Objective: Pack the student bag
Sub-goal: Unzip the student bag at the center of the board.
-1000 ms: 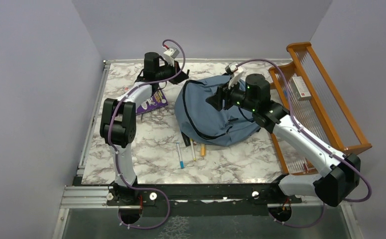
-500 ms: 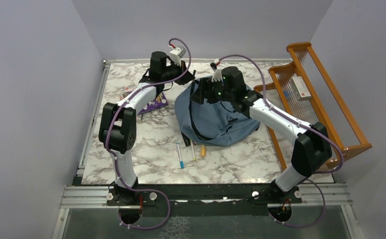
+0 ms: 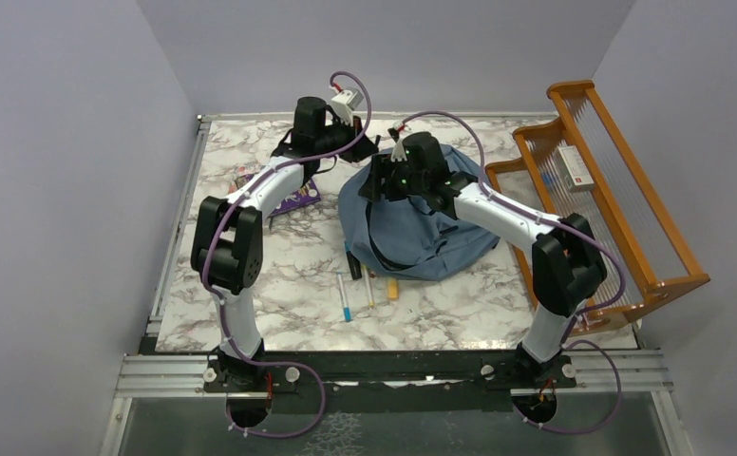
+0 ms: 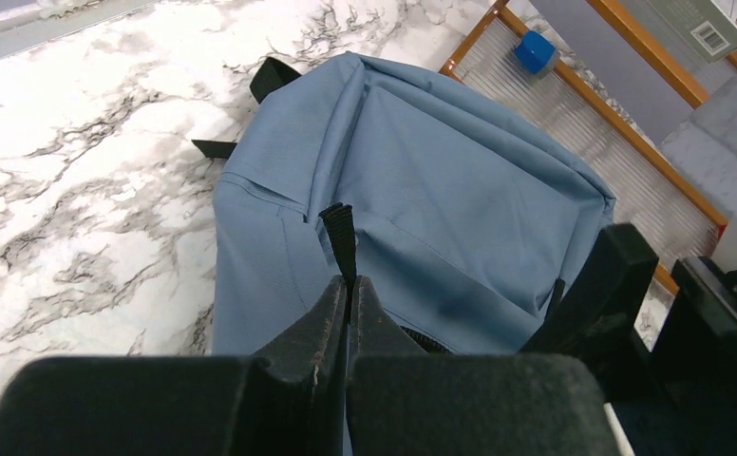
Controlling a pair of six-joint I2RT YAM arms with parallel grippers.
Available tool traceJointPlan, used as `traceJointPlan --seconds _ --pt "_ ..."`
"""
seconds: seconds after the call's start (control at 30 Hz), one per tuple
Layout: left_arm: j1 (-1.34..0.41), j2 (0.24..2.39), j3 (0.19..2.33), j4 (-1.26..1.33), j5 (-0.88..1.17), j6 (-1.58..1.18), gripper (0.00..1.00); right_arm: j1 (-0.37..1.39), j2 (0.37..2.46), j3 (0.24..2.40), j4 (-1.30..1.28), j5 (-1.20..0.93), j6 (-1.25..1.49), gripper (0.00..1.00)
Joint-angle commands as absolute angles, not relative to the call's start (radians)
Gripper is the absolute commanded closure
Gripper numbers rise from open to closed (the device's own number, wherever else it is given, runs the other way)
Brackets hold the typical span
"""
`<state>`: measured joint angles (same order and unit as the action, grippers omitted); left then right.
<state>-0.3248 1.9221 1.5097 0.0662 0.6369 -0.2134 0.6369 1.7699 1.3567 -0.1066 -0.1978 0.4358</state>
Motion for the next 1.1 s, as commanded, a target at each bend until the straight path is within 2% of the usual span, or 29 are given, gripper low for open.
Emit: traceJointPlan --seconds 0.0,0.1,0.27,0.37,0.67,1.07 --pt "-0.339 1.9 1.551 0.095 0.635 -0.236 1.0 0.649 1.795 1.354 -0.084 -0.153 0.428 0.4" --pt "-0.339 1.898 1.551 0.098 0.638 -0.236 1.0 0.65 1.789 1.33 -0.037 -0.175 0.428 0.61" --pt "-0.339 1.908 1.563 0.096 0.634 -0.232 1.0 0.651 1.744 1.279 0.042 -0.231 0.395 0.89" --pt "-0.338 1.928 1.595 0.075 0.631 -0.215 1.0 0.65 1.702 1.243 0.073 -0.279 0.345 0.99" --pt "-0.318 2.036 1.717 0.017 0.621 -0.172 1.0 0.65 1.542 1.123 0.138 -0.43 0.197 0.99" --pt "-0.316 2.194 1.85 0.015 0.659 -0.16 1.0 0.649 1.439 1.12 0.122 -0.544 0.084 0.99"
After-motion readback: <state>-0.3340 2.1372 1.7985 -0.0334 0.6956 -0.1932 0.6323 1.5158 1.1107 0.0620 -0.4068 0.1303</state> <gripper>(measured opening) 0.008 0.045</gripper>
